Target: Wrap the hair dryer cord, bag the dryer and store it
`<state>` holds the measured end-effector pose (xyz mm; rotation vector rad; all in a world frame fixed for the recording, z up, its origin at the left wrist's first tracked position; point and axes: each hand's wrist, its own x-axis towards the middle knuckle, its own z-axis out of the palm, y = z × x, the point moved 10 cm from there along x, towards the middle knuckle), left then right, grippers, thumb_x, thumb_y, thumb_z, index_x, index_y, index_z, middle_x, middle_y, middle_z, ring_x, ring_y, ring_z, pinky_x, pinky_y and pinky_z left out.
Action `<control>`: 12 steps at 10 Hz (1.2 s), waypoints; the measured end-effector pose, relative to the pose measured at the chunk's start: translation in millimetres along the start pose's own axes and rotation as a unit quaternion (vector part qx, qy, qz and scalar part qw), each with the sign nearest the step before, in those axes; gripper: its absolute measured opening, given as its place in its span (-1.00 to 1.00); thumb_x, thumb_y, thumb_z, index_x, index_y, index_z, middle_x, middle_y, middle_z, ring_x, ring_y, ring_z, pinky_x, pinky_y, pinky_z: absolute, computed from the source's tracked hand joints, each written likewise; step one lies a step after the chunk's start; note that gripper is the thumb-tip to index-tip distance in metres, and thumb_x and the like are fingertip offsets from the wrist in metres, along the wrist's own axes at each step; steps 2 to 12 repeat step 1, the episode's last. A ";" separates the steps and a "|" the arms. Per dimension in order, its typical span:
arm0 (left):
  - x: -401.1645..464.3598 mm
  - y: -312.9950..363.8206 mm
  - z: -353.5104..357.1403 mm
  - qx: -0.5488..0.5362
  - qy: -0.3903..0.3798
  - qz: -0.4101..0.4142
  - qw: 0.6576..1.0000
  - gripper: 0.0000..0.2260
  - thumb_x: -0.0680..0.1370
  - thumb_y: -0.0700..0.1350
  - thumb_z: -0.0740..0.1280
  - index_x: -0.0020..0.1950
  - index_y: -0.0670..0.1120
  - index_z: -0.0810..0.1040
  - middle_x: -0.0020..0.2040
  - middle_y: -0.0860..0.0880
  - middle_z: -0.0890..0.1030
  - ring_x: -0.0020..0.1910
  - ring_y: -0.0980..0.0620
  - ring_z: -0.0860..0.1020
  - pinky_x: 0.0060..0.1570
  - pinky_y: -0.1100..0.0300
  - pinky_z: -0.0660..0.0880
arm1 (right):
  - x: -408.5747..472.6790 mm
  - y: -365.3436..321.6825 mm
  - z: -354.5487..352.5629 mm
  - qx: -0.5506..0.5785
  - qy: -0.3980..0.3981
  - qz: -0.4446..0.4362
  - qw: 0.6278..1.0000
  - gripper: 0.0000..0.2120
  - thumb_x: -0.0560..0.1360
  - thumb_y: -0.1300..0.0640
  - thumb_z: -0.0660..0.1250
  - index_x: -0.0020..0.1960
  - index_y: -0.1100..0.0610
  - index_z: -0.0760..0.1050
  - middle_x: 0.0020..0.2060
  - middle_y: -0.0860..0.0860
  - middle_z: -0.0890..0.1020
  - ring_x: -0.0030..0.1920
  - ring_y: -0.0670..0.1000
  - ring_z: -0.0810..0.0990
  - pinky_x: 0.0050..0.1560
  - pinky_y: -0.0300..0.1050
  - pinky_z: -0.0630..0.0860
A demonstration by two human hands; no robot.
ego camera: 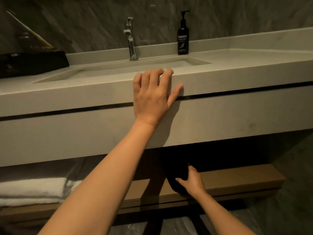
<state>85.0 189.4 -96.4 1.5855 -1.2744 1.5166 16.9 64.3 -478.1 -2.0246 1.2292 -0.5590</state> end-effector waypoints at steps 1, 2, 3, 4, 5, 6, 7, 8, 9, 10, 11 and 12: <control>-0.3 1.1 -2.2 -0.017 0.005 -0.001 1.000 -0.62 0.57 0.18 0.17 0.13 -0.05 0.58 -0.01 -0.10 0.62 0.03 -0.04 0.37 0.15 0.05 0.25 | -3.1 -0.3 -2.5 -0.015 0.020 0.002 1.000 -0.30 0.33 -0.14 0.46 0.31 0.17 0.32 0.22 0.11 0.50 0.22 0.10 0.50 0.12 0.01 0.53; -0.3 1.1 -2.2 -0.017 0.005 -0.001 1.000 -0.62 0.57 0.18 0.17 0.13 -0.05 0.58 -0.01 -0.10 0.62 0.03 -0.04 0.37 0.15 0.05 0.25 | -3.1 -0.3 -2.5 -0.015 0.020 0.002 1.000 -0.30 0.33 -0.14 0.46 0.31 0.17 0.32 0.22 0.11 0.50 0.22 0.10 0.50 0.12 0.01 0.53; -0.3 1.1 -2.2 -0.017 0.005 -0.001 1.000 -0.62 0.57 0.18 0.17 0.13 -0.05 0.58 -0.01 -0.10 0.62 0.03 -0.04 0.37 0.15 0.05 0.25 | -3.1 -0.3 -2.5 -0.015 0.020 0.002 1.000 -0.30 0.33 -0.14 0.46 0.31 0.17 0.32 0.22 0.11 0.50 0.22 0.10 0.50 0.12 0.01 0.53; -0.3 1.1 -2.2 -0.017 0.005 -0.001 1.000 -0.62 0.57 0.18 0.17 0.13 -0.05 0.58 -0.01 -0.10 0.62 0.03 -0.04 0.37 0.15 0.05 0.25 | -3.1 -0.3 -2.5 -0.015 0.020 0.002 1.000 -0.30 0.33 -0.14 0.46 0.31 0.17 0.32 0.22 0.11 0.50 0.22 0.10 0.50 0.12 0.01 0.53; -0.3 1.1 -2.2 -0.017 0.005 -0.001 1.000 -0.62 0.57 0.18 0.17 0.13 -0.05 0.58 -0.01 -0.10 0.62 0.03 -0.04 0.37 0.15 0.05 0.25 | -3.1 -0.3 -2.5 -0.015 0.020 0.002 1.000 -0.30 0.33 -0.14 0.46 0.31 0.17 0.32 0.22 0.11 0.50 0.22 0.10 0.50 0.12 0.01 0.53; -0.3 1.1 -2.2 -0.017 0.005 -0.001 1.000 -0.62 0.57 0.18 0.17 0.13 -0.05 0.58 -0.01 -0.10 0.62 0.03 -0.04 0.37 0.15 0.05 0.25 | -3.1 -0.3 -2.5 -0.015 0.020 0.002 1.000 -0.30 0.33 -0.14 0.46 0.31 0.17 0.32 0.22 0.11 0.50 0.22 0.10 0.50 0.12 0.01 0.53; -0.3 1.1 -2.2 -0.017 0.005 -0.001 1.000 -0.62 0.57 0.18 0.17 0.13 -0.05 0.58 -0.01 -0.10 0.62 0.03 -0.04 0.37 0.15 0.05 0.25 | -3.1 -0.3 -2.5 -0.015 0.020 0.002 1.000 -0.30 0.33 -0.14 0.46 0.31 0.17 0.32 0.22 0.11 0.50 0.22 0.10 0.50 0.12 0.01 0.53; -0.3 1.1 -2.2 -0.017 0.005 -0.001 1.000 -0.62 0.57 0.18 0.17 0.13 -0.05 0.58 -0.01 -0.10 0.62 0.03 -0.04 0.37 0.15 0.05 0.25 | -3.1 -0.3 -2.5 -0.015 0.020 0.002 1.000 -0.30 0.33 -0.14 0.46 0.31 0.17 0.32 0.22 0.11 0.50 0.22 0.10 0.50 0.12 0.01 0.53; -0.3 1.1 -2.2 -0.017 0.005 -0.001 1.000 -0.62 0.57 0.18 0.17 0.13 -0.05 0.58 -0.01 -0.10 0.62 0.03 -0.04 0.37 0.15 0.05 0.25 | -3.1 -0.3 -2.5 -0.015 0.020 0.002 1.000 -0.30 0.33 -0.14 0.46 0.31 0.17 0.32 0.22 0.11 0.50 0.22 0.10 0.50 0.12 0.01 0.53; -0.3 1.1 -2.2 -0.017 0.005 -0.001 1.000 -0.62 0.57 0.18 0.17 0.13 -0.05 0.58 -0.01 -0.10 0.62 0.03 -0.04 0.37 0.15 0.05 0.25 | -3.1 -0.3 -2.5 -0.015 0.020 0.002 1.000 -0.30 0.33 -0.14 0.46 0.31 0.17 0.32 0.22 0.11 0.50 0.22 0.10 0.50 0.12 0.01 0.53; -0.3 1.1 -2.2 -0.017 0.005 -0.001 1.000 -0.62 0.57 0.18 0.17 0.13 -0.05 0.58 -0.01 -0.10 0.62 0.03 -0.04 0.37 0.15 0.05 0.25 | -3.1 -0.3 -2.5 -0.015 0.020 0.002 1.000 -0.30 0.33 -0.14 0.46 0.31 0.17 0.32 0.22 0.11 0.50 0.22 0.10 0.50 0.12 0.01 0.53; -0.3 1.1 -2.2 -0.017 0.005 -0.001 1.000 -0.62 0.57 0.18 0.17 0.13 -0.05 0.58 -0.01 -0.10 0.62 0.03 -0.04 0.37 0.15 0.05 0.25 | -3.1 -0.3 -2.5 -0.015 0.020 0.002 1.000 -0.30 0.33 -0.14 0.46 0.31 0.17 0.32 0.22 0.11 0.50 0.22 0.10 0.50 0.12 0.01 0.53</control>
